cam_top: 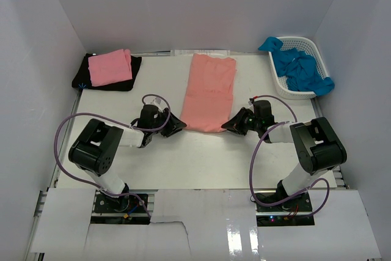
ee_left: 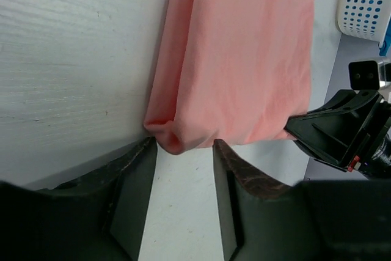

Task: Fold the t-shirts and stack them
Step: Grab one side of the 2/3 rectangular tshirt with both arms

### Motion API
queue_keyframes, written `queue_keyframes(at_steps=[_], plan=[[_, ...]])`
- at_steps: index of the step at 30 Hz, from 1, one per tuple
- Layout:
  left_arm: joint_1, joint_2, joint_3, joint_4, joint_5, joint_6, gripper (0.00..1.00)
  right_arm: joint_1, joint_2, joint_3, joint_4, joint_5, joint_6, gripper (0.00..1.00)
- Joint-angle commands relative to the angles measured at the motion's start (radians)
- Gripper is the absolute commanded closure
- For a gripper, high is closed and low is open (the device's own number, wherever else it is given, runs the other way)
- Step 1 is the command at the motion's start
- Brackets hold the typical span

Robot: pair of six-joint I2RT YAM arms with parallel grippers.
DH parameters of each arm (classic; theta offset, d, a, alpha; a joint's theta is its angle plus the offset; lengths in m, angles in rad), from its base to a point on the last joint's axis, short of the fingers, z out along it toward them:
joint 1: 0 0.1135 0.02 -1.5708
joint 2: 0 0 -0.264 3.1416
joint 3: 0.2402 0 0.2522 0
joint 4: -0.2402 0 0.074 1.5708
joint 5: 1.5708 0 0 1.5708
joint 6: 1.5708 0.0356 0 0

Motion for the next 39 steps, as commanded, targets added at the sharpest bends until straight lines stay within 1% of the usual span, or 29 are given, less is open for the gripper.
queue_keyframes(at_steps=[1,2,3,6,9,10,11,16,20,25,29,34,37,38,39], plan=[[0.001,0.030,-0.059,-0.197,-0.076,0.027,0.49,0.002,-0.029,0.033,0.013,-0.005,0.006,0.92],[0.001,0.037,-0.053,-0.197,-0.076,0.027,0.52,0.002,-0.029,0.030,0.013,-0.006,0.006,0.92],[0.002,0.042,-0.048,-0.197,-0.076,0.033,0.60,0.002,-0.029,0.028,0.013,-0.006,0.006,0.92],[0.016,0.092,0.001,-0.200,-0.071,0.058,0.64,0.002,-0.030,0.024,0.013,-0.008,0.003,0.92],[0.037,0.134,0.046,-0.203,-0.061,0.064,0.62,0.004,-0.032,0.020,0.013,-0.012,0.001,0.92],[0.039,0.134,0.049,-0.203,-0.059,0.066,0.58,0.004,-0.033,0.017,0.013,-0.014,0.001,0.92],[0.041,0.134,0.052,-0.203,-0.062,0.067,0.56,0.002,-0.035,0.016,0.013,-0.014,0.000,0.92],[0.042,0.074,0.018,-0.202,-0.090,0.069,0.49,0.002,-0.029,0.013,0.016,-0.017,-0.002,0.92],[0.044,0.054,-0.002,-0.200,-0.096,0.067,0.48,0.004,-0.018,0.019,0.019,-0.024,-0.002,0.92],[0.047,0.066,0.000,-0.202,-0.116,0.066,0.48,0.002,-0.016,0.016,0.023,-0.026,-0.002,0.92],[0.054,0.129,0.047,-0.214,-0.111,0.058,0.50,0.002,-0.026,0.007,0.021,-0.026,-0.005,0.92],[0.061,0.168,0.089,-0.228,-0.110,0.061,0.51,0.002,-0.033,-0.003,0.021,-0.026,-0.003,0.92],[0.064,0.178,0.104,-0.228,-0.105,0.073,0.57,0.002,-0.038,-0.007,0.021,-0.028,-0.003,0.92],[0.067,0.182,0.107,-0.229,-0.102,0.075,0.77,0.002,-0.043,-0.007,0.020,-0.029,-0.003,0.92],[0.068,0.185,0.110,-0.228,-0.097,0.076,0.92,0.002,-0.046,-0.007,0.018,-0.029,-0.008,0.92]])
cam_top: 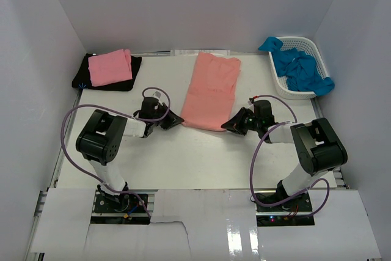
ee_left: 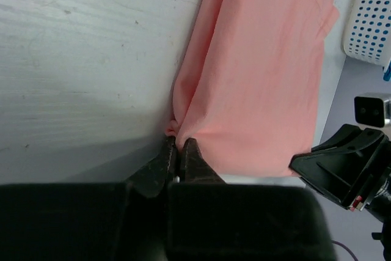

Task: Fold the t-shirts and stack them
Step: Grab one side of the 2/3 rectangular tshirt with both arms

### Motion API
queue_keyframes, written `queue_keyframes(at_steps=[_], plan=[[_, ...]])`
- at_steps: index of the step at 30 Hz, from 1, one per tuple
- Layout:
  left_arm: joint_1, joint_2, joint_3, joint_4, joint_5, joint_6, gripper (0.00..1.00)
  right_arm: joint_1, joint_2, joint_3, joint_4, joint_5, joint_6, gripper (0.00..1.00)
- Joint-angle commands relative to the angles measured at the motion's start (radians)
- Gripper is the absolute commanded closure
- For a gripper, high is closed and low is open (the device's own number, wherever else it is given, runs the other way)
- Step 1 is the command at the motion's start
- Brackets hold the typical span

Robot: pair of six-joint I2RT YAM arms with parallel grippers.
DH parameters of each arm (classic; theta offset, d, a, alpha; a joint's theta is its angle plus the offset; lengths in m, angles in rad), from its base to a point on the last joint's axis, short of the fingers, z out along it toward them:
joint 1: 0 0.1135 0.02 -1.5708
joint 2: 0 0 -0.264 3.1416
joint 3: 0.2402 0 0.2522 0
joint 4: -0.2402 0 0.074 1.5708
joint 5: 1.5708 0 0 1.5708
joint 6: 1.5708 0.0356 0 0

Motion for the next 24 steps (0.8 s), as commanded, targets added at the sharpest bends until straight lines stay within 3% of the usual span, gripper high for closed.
queue_keyframes(at_steps=[1,6,13,24], plan=[[0.017,0.061,-0.021,-0.178,-0.092,0.058,1.00,0.002,-0.042,-0.005,0.016,-0.013,-0.011,0.92],[0.031,0.045,-0.032,-0.185,-0.052,0.066,1.00,0.002,-0.053,0.004,-0.053,-0.021,-0.056,0.92],[0.033,-0.093,-0.089,-0.300,-0.024,0.115,1.00,0.002,-0.106,-0.054,-0.159,-0.088,-0.153,0.92],[0.031,-0.504,-0.307,-0.492,0.051,0.127,1.00,0.005,-0.167,-0.100,-0.360,-0.139,-0.331,0.92]])
